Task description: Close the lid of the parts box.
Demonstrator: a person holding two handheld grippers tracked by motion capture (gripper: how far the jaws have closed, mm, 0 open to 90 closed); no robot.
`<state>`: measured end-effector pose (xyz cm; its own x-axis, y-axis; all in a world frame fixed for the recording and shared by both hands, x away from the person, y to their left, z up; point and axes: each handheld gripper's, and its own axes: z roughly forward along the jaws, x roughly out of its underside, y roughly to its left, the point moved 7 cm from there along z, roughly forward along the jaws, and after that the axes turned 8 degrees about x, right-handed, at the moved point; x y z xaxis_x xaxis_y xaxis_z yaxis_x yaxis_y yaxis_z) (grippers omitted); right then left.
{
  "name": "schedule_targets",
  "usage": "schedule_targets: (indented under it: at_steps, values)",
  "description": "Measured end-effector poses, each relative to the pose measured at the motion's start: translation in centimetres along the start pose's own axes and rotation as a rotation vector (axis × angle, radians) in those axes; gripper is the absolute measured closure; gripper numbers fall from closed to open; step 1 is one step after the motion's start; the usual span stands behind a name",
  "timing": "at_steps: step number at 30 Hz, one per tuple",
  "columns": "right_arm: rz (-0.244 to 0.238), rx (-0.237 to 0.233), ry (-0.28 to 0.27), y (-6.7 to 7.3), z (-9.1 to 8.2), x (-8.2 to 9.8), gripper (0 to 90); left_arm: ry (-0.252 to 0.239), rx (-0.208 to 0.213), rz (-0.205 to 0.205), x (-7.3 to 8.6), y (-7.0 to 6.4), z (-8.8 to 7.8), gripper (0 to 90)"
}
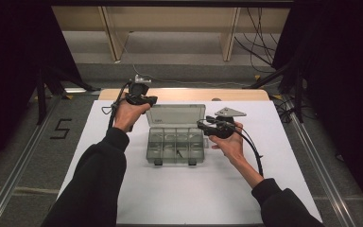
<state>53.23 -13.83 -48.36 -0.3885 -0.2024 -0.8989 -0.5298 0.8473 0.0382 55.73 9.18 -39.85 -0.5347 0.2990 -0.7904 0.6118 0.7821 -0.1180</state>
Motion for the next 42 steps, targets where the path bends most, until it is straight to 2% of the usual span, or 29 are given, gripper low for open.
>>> schedule_targets:
  at_steps: [1, 3, 4, 5, 8, 9, 11, 12, 13, 14, 17, 18, 19, 21, 22, 23, 26, 31, 33, 35, 37, 40, 42]
  values:
    - [0.005, -0.001, 0.007, 0.4, -0.5, -0.2, 43.8, 0.008, 0.001, 0.009, 0.2, -0.1, -0.1, 89.7]
    - [-0.022, -0.001, -0.001, 0.7, -1.3, -0.6, 38.9, 0.002, 0.01, 0.0, 0.4, -0.4, -0.2, 89.6]
    - [-0.016, -0.015, -0.005, 1.0, -1.5, -0.8, 36.5, 0.009, 0.008, 0.008, 0.6, -0.4, -0.4, 89.6]
    - [-0.017, -0.028, 0.013, 1.2, -1.8, -0.8, 34.2, 0.001, 0.012, 0.001, 0.6, -0.5, -0.4, 89.6]
    - [-0.026, -0.049, 0.02, 1.8, -2.7, -0.9, 29.1, 0.002, 0.026, -0.002, 1.1, -0.8, -0.8, 89.6]
    - [-0.024, -0.055, 0.036, 2.0, -3.1, -1.0, 28.2, -0.004, 0.025, -0.002, 1.2, -0.8, -0.9, 89.6]
    - [-0.037, -0.068, 0.026, 2.2, -3.6, -1.1, 27.6, -0.005, 0.032, 0.003, 1.5, -1.0, -1.1, 89.6]
    - [-0.05, -0.072, 0.027, 2.2, -3.9, -1.2, 26.4, 0.0, 0.031, 0.007, 1.6, -1.0, -1.2, 89.6]
    - [-0.039, -0.077, 0.037, 2.3, -4.1, -1.2, 24.7, 0.002, 0.032, 0.013, 1.8, -1.1, -1.3, 89.6]
    - [-0.041, -0.08, 0.015, 2.2, -4.3, -1.5, 23.6, -0.006, 0.038, 0.004, 1.8, -1.3, -1.3, 89.6]
    - [-0.029, -0.087, 0.021, 2.1, -5.2, -1.9, 19.8, -0.002, 0.05, 0.014, 2.2, -1.7, -1.5, 89.6]
    - [-0.041, -0.084, 0.004, 2.0, -5.3, -2.0, 18.9, -0.001, 0.055, 0.019, 2.3, -1.8, -1.6, 89.7]
    - [-0.023, -0.093, 0.012, 2.1, -5.7, -2.1, 17.7, -0.002, 0.064, 0.02, 2.5, -2.0, -1.7, 89.6]
    - [-0.039, -0.09, -0.009, 2.0, -6.2, -2.5, 16.5, 0.004, 0.069, 0.031, 2.8, -2.3, -1.9, 89.7]
    - [-0.036, -0.093, 0.008, 2.1, -6.7, -2.6, 16.4, 0.006, 0.07, 0.034, 3.1, -2.4, -2.0, 89.7]
    - [-0.057, -0.1, -0.018, 2.0, -6.8, -2.8, 16.4, -0.008, 0.075, 0.022, 3.2, -2.6, -2.0, 89.6]
    - [-0.063, -0.11, -0.023, 2.3, -7.5, -3.0, 16.4, -0.009, 0.085, 0.023, 3.9, -2.8, -2.2, 89.6]
    - [-0.102, -0.109, 0.0, 3.3, -8.3, -2.8, 18.0, -0.043, 0.11, 0.005, 5.2, -3.5, -3.0, 89.7]
    - [-0.113, -0.139, -0.009, 3.9, -8.5, -2.8, 22.5, -0.063, 0.125, 0.003, 5.9, -3.8, -3.5, 89.6]
    - [-0.125, -0.144, -0.01, 4.3, -8.7, -2.7, 25.0, -0.087, 0.134, -0.009, 6.4, -4.2, -3.8, 89.6]
    - [-0.144, -0.152, -0.004, 4.5, -8.8, -2.5, 29.8, -0.094, 0.141, 0.008, 7.1, -4.7, -4.0, 89.7]
    - [-0.161, -0.164, 0.034, 4.7, -8.8, -1.9, 39.5, -0.101, 0.143, 0.032, 7.8, -5.3, -4.5, 89.7]
    - [-0.156, -0.169, 0.05, 4.7, -8.6, -1.5, 43.4, -0.108, 0.151, 0.039, 8.3, -5.8, -4.9, 89.7]
